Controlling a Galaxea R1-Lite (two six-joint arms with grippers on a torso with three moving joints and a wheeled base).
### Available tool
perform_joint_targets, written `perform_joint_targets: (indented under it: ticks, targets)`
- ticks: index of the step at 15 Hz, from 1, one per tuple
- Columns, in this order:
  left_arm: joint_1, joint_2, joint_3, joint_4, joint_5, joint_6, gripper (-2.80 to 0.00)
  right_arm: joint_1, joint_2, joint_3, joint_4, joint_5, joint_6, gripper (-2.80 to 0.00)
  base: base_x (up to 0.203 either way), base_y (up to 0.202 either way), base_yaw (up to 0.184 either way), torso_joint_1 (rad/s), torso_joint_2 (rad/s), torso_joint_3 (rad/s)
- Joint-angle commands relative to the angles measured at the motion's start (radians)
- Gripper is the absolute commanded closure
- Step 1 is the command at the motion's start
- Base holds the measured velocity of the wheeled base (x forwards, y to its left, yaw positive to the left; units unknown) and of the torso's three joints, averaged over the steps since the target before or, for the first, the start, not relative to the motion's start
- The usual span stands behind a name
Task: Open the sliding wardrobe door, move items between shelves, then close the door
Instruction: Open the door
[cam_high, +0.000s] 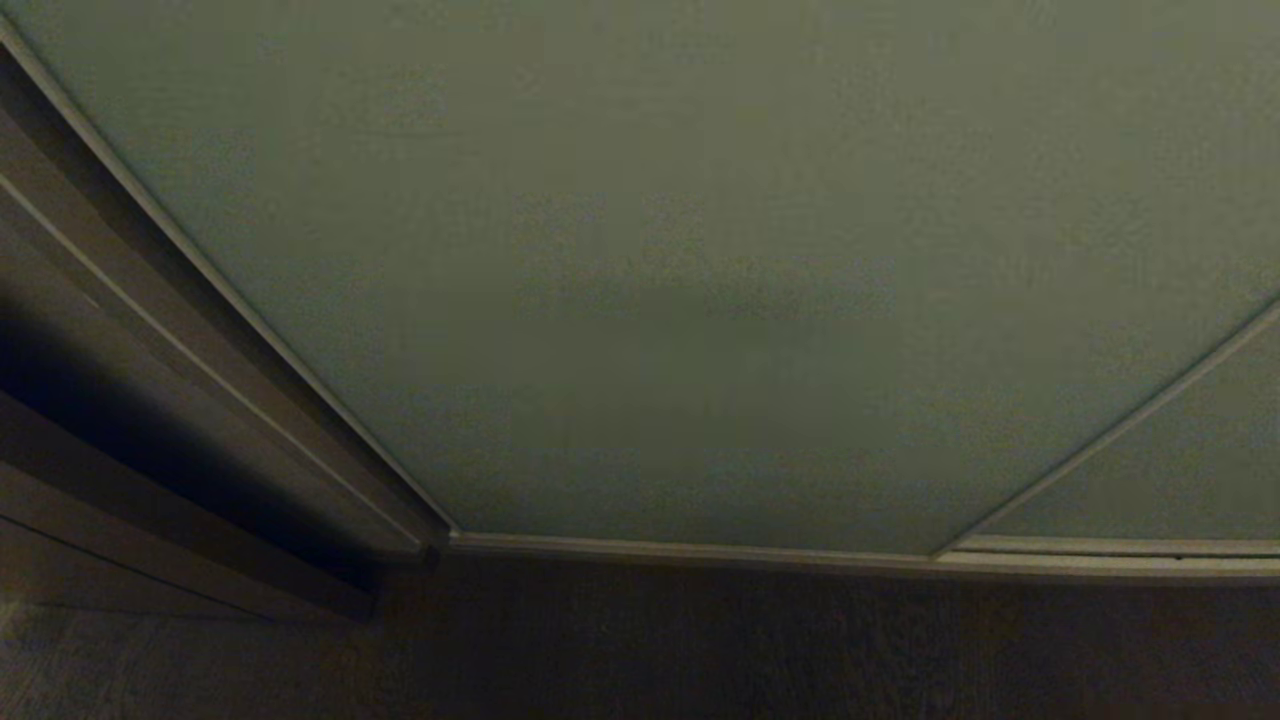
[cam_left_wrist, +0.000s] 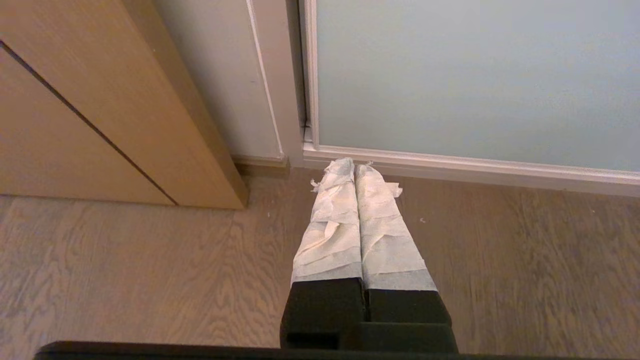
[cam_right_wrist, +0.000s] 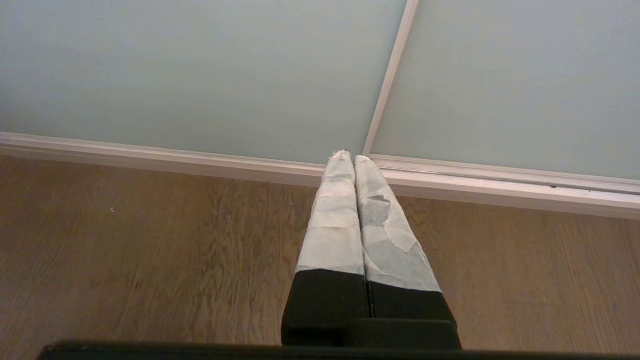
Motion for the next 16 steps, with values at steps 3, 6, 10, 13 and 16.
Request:
perform_joint_targets:
  ticks: [3, 6, 10, 13, 16]
  targets:
    - [0.001, 0.001, 0.0, 0.0, 0.0, -0.001, 0.0, 0.0, 0.001, 0.001, 0.0, 0.0, 0.0, 0.0, 0.0, 0.0, 0.0, 0.0, 0.0, 0.0]
    - [0.0, 0.001, 0.0, 0.0, 0.0, -0.001, 0.0, 0.0, 0.001, 0.002, 0.0, -0.001, 0.0, 0.0, 0.0, 0.0, 0.0, 0.0, 0.0, 0.0]
    - [0.0, 0.001, 0.0, -0.001, 0.0, -0.001, 0.0, 0.0, 0.001, 0.0, 0.0, -0.001, 0.0, 0.0, 0.0, 0.0, 0.0, 0.0, 0.0, 0.0]
    - [0.001, 0.001, 0.0, -0.001, 0.0, 0.0, 0.0, 0.0, 0.001, 0.0, 0.0, 0.0, 0.0, 0.0, 0.0, 0.0, 0.0, 0.0, 0.0, 0.0]
    - [0.0, 0.001, 0.0, 0.004, 0.004, 0.014, 0.0, 0.0, 0.001, 0.0, 0.0, 0.0, 0.0, 0.0, 0.0, 0.0, 0.0, 0.0, 0.0, 0.0]
